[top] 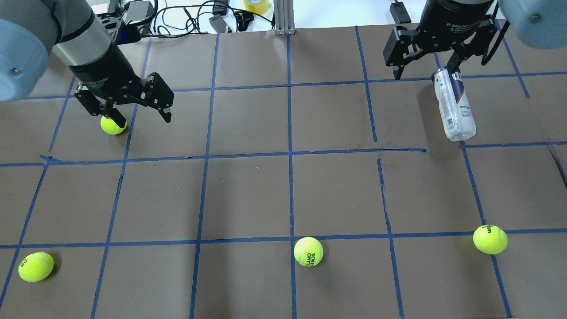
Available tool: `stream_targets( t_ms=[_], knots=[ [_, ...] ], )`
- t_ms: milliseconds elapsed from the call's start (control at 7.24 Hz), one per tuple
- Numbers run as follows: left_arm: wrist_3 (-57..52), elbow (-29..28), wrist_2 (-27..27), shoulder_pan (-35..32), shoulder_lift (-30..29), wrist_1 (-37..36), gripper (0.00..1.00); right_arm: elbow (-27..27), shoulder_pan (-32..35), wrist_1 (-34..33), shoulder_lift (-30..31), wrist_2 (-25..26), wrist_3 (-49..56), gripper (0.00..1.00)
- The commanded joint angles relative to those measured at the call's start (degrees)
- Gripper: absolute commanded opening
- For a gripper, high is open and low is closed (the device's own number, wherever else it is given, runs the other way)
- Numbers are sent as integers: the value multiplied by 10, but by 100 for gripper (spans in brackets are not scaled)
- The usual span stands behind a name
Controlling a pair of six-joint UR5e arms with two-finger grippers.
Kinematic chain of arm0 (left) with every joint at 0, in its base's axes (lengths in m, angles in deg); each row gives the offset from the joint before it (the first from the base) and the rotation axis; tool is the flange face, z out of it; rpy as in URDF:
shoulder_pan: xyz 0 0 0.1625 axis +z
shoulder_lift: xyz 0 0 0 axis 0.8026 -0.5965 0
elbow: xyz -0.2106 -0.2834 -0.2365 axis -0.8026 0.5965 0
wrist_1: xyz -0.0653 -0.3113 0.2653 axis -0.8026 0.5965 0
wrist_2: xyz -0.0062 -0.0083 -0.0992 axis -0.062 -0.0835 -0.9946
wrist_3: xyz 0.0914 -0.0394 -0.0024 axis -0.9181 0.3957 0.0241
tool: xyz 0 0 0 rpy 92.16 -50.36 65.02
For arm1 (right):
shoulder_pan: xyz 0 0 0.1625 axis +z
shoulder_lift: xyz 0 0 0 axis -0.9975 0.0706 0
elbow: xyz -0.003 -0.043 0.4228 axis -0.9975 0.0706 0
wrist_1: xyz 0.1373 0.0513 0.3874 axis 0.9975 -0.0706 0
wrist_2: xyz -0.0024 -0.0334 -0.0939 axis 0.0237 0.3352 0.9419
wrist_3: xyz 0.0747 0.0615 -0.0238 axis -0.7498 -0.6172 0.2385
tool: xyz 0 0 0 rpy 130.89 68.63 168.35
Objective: Lift up tennis ball bucket
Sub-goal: 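Lower the right gripper around the upright white-and-navy tennis ball can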
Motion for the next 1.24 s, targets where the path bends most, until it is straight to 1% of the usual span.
stream_targets(
  t_ms=[0, 138, 276, 415, 553, 1106],
  knots=[
    [-2, -4, 64, -9, 12, -37, 100, 0, 0, 0, 0, 1, 0, 100],
    [-9, -19, 70, -36, 11, -37, 100, 0, 0, 0, 0, 1, 1, 100],
    [-9, -29, 104, -66, 9, -37, 100, 0, 1, 0, -1, 1, 2, 100],
    [-10, -30, 86, -67, 19, -36, 100, -1, 0, 0, -1, 1, 4, 100],
    [-10, -32, 51, -67, 25, -27, 100, -1, 0, 0, -1, 0, 5, 100],
    [-10, -36, 51, -59, 36, 19, 100, 2, -1, 0, 0, -13, -1, 100]
  ],
)
